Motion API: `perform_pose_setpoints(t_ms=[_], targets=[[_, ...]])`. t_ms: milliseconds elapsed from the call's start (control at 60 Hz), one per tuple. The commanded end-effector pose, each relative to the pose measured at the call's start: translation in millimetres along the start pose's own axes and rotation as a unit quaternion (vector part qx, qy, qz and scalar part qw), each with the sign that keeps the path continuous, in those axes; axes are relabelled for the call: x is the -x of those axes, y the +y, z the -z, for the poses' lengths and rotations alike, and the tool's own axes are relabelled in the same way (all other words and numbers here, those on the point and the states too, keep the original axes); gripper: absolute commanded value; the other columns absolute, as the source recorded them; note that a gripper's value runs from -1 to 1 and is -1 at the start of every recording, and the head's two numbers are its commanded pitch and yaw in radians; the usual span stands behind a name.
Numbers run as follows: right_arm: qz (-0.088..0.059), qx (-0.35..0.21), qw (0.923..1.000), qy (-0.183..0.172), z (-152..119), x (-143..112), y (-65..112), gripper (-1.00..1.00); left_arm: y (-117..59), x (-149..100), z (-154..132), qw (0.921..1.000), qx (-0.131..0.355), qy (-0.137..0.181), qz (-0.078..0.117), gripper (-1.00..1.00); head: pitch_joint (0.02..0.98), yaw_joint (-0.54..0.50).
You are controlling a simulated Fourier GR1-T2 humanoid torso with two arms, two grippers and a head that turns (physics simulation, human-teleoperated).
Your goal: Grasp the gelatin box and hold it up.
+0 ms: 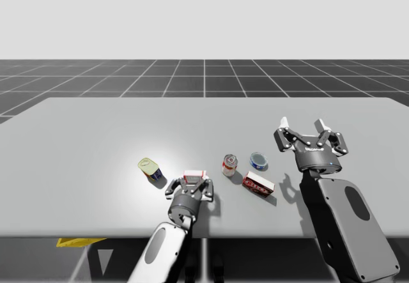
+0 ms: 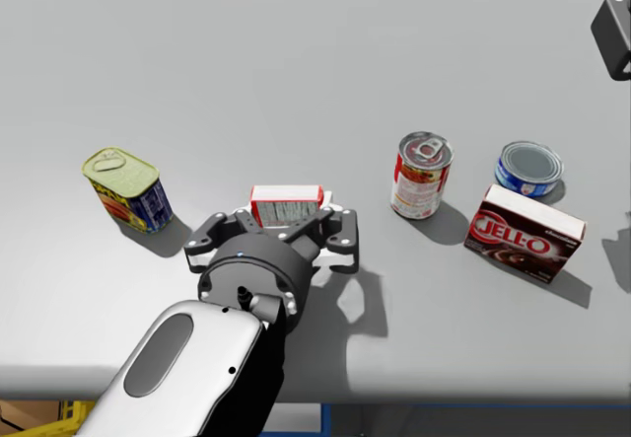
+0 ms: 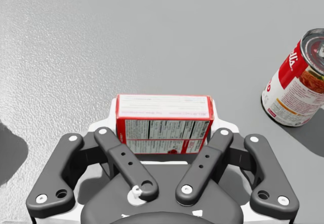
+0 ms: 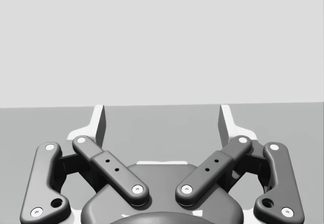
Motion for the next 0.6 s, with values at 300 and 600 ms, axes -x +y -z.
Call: perform_pose_setpoints(t_ms=[300, 600], targets=[[-0.002, 0.001, 1.0, 0.0, 0.1, 0.5, -0.1, -1.0, 1.6, 12.0, -2.1, 0.9998, 0.009, 0.014, 0.007, 1.0, 0.65, 0.03], [0.0, 0.002, 1.0, 0.002, 0.0, 1.5, -0.2, -1.0, 0.2, 13.4, -2.1, 0.9998, 0.01, 0.006, 0.017, 1.0, 0.477, 0.05]])
